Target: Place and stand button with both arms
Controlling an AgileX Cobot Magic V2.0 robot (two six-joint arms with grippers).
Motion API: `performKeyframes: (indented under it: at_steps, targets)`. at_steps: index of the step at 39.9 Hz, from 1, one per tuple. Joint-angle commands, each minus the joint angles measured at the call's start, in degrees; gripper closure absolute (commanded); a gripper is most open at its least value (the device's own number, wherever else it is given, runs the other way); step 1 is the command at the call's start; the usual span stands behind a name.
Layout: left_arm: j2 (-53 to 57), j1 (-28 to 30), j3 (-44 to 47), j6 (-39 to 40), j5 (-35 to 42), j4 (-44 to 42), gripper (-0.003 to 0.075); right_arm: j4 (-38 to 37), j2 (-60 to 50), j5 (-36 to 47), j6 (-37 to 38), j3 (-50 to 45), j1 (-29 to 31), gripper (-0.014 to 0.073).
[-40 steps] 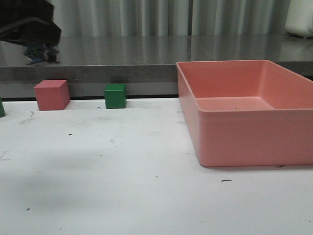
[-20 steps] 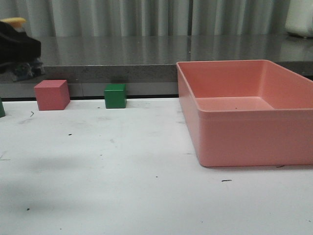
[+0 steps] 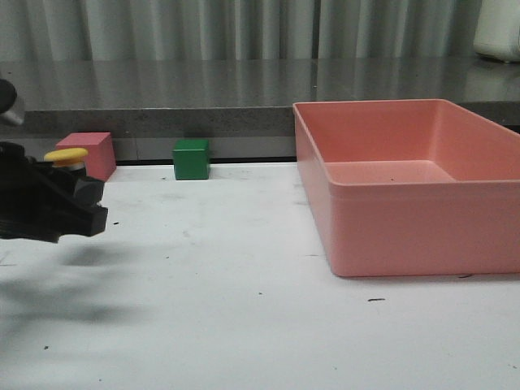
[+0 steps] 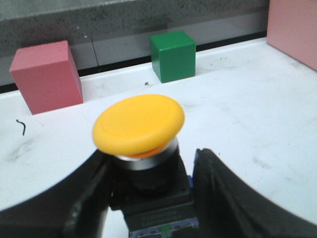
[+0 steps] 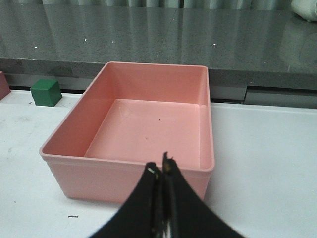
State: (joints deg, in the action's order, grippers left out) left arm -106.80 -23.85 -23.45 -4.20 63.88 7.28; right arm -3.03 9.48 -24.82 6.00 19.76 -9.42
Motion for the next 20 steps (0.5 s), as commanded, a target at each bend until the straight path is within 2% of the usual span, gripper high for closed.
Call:
performKeyframes:
  at_steps: [1, 9, 20]
  targets:
    - [0.63, 0.03, -1.07, -0.11, 10.01, 0.14, 0.0603, -0.37, 0.59, 4.66, -0.14, 1.38, 0.09, 0.0662]
    - [-0.55, 0.03, -1.07, -0.11, 9.89, 0.14, 0.0595, -0.37, 0.59, 4.66, -0.14, 1.38, 0.09, 0.0662]
    - [-0.55, 0.03, -1.07, -0.11, 7.41, 0.14, 0.0512, -0.37, 0.59, 4.66, -0.14, 1.38, 0.09, 0.0662]
